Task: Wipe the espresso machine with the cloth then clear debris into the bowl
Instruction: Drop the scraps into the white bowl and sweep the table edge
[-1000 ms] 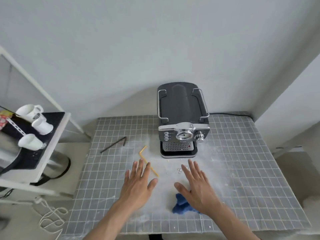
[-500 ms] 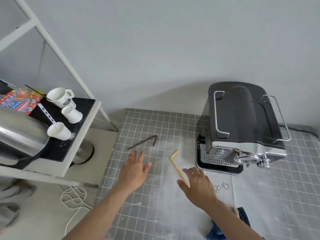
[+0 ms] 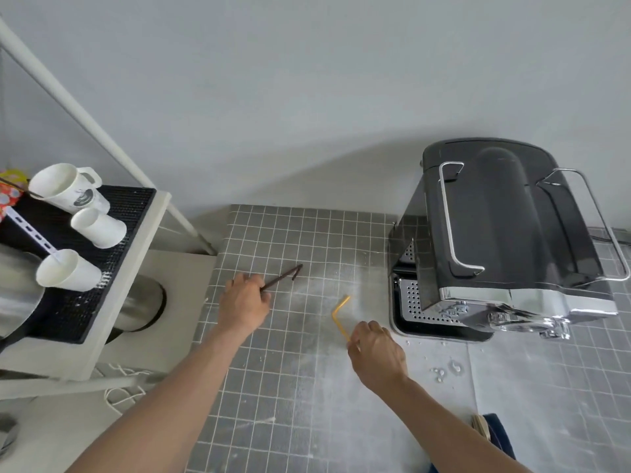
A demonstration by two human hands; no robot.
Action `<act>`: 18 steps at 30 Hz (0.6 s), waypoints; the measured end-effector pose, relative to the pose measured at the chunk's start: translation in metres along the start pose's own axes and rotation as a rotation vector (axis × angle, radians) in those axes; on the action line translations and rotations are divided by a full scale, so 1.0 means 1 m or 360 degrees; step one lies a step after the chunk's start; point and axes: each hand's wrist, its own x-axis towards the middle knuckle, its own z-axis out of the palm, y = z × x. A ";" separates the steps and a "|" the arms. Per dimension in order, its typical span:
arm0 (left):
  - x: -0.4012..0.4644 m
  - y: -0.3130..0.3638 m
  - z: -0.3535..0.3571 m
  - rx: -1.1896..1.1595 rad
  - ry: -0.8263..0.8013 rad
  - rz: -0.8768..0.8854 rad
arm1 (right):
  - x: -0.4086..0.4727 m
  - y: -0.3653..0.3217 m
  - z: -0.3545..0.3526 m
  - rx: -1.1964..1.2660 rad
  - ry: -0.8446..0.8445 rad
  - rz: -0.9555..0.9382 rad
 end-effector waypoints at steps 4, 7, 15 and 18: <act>0.001 -0.007 0.006 0.0049 -0.0033 -0.0047 | 0.002 -0.004 0.003 -0.0109 0.0044 -0.0106; -0.003 -0.010 0.008 0.0144 -0.0067 -0.0058 | -0.002 -0.006 0.005 -0.0219 0.0013 -0.0147; -0.056 0.002 0.011 -0.0339 -0.0130 -0.0175 | -0.026 0.006 -0.001 0.0011 0.0086 -0.0101; -0.089 0.012 0.013 -0.0510 -0.0141 -0.0154 | -0.042 0.020 -0.007 0.0116 0.0090 -0.0119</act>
